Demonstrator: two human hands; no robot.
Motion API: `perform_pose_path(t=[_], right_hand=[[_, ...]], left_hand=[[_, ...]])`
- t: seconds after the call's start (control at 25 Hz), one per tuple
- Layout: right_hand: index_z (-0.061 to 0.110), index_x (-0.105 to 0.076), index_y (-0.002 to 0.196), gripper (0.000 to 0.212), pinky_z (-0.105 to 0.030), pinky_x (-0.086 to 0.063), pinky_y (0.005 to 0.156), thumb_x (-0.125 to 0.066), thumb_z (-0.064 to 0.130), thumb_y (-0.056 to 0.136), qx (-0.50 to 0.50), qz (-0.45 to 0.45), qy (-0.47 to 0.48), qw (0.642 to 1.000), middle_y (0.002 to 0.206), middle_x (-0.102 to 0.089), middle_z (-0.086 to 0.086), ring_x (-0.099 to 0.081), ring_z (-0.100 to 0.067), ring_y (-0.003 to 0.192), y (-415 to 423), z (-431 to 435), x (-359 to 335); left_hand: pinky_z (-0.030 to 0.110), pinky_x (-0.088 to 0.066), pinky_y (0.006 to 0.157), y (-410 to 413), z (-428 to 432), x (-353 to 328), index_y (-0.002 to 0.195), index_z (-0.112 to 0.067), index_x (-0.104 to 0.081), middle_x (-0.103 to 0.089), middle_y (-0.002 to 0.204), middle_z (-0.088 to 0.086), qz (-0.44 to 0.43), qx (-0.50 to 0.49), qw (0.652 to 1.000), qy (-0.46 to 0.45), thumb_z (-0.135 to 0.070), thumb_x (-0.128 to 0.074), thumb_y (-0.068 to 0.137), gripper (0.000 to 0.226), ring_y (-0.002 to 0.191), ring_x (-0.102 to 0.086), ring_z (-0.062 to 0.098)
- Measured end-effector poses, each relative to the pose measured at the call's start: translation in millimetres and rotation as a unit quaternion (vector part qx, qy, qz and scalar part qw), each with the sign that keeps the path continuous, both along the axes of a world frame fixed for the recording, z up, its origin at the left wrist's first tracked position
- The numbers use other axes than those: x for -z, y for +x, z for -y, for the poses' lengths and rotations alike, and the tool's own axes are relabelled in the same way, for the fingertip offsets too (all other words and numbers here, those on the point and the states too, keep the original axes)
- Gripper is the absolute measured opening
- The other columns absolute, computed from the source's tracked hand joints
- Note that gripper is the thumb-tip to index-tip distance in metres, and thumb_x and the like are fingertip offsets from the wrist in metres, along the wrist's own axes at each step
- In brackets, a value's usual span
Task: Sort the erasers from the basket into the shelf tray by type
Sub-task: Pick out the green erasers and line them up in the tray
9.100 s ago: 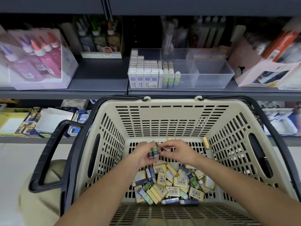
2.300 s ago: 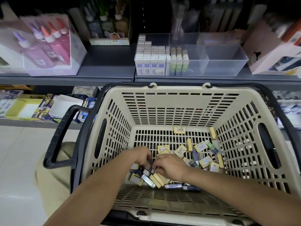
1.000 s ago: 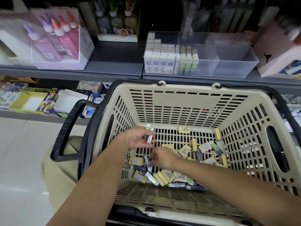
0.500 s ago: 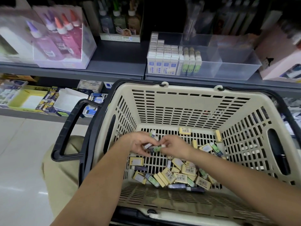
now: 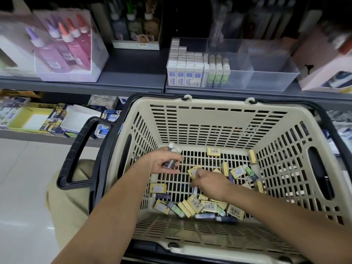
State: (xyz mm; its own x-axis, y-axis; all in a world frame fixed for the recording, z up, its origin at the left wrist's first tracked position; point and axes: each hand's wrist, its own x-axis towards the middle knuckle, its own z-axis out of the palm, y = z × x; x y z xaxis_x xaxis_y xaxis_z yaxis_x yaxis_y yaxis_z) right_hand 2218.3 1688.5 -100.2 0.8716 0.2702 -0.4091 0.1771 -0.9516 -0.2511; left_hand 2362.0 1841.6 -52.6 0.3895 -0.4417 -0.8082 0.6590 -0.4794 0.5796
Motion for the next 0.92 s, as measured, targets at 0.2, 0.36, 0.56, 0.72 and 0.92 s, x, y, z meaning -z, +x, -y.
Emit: perform_pose_path(t=[0.2, 0.36, 0.56, 0.72, 0.92], right_hand=[[0.025, -0.057, 0.115, 0.023, -0.028, -0.043, 0.066, -0.051, 0.023, 0.093, 0.040, -0.002, 0.031, 0.999, 0.107, -0.047, 0.003, -0.053, -0.016, 0.092, 6, 4, -3], [0.018, -0.062, 0.100, 0.012, -0.023, -0.049, 0.076, -0.057, 0.022, 0.090, 0.241, -0.036, 0.194, 0.950, 0.090, -0.059, 0.009, -0.058, -0.010, 0.085, 13, 26, -22], [0.007, -0.064, 0.090, 0.006, -0.021, -0.052, 0.064, -0.062, 0.011, 0.086, 0.459, -0.077, 0.449, 0.763, 0.077, -0.066, -0.008, -0.060, -0.011, 0.065, 23, 19, -41], [0.008, -0.065, 0.089, 0.006, -0.019, -0.051, 0.060, -0.062, 0.013, 0.086, 0.452, -0.107, 0.498, 0.733, 0.076, -0.065, -0.005, -0.060, -0.009, 0.061, 28, -5, -46], [0.018, -0.065, 0.098, 0.020, -0.030, -0.049, 0.089, -0.063, 0.032, 0.085, 0.220, -0.127, 0.240, 0.937, 0.102, -0.065, 0.002, -0.061, -0.012, 0.092, 20, -40, -28]], left_hand=[[0.030, -0.059, 0.066, -4, 2, 2, 0.103, -0.007, -0.056, -0.059, 0.085, 0.006, 0.017, -0.006, 1.000, 0.014, -0.008, -0.068, 0.080, 0.026, 0.068, -0.059, 0.011], [0.029, -0.059, 0.066, -3, 1, 8, 0.095, -0.008, -0.055, -0.059, 0.086, 0.008, 0.045, -0.036, 0.998, 0.034, -0.001, -0.067, 0.081, 0.019, 0.072, -0.060, 0.013], [0.027, -0.058, 0.070, -8, 7, 5, 0.108, -0.002, -0.060, -0.067, 0.090, 0.009, 0.002, -0.042, 0.998, -0.038, -0.007, -0.072, 0.079, 0.032, 0.075, -0.065, 0.015], [0.029, -0.058, 0.066, -7, 13, 2, 0.110, 0.000, -0.059, -0.070, 0.090, 0.013, -0.020, -0.073, 0.993, -0.089, -0.006, -0.073, 0.077, 0.037, 0.079, -0.070, 0.020], [0.042, -0.058, 0.065, -1, 0, 6, 0.104, -0.008, -0.053, -0.065, 0.094, 0.013, -0.009, -0.089, 0.995, -0.048, -0.002, -0.070, 0.077, 0.032, 0.081, -0.068, 0.022]])
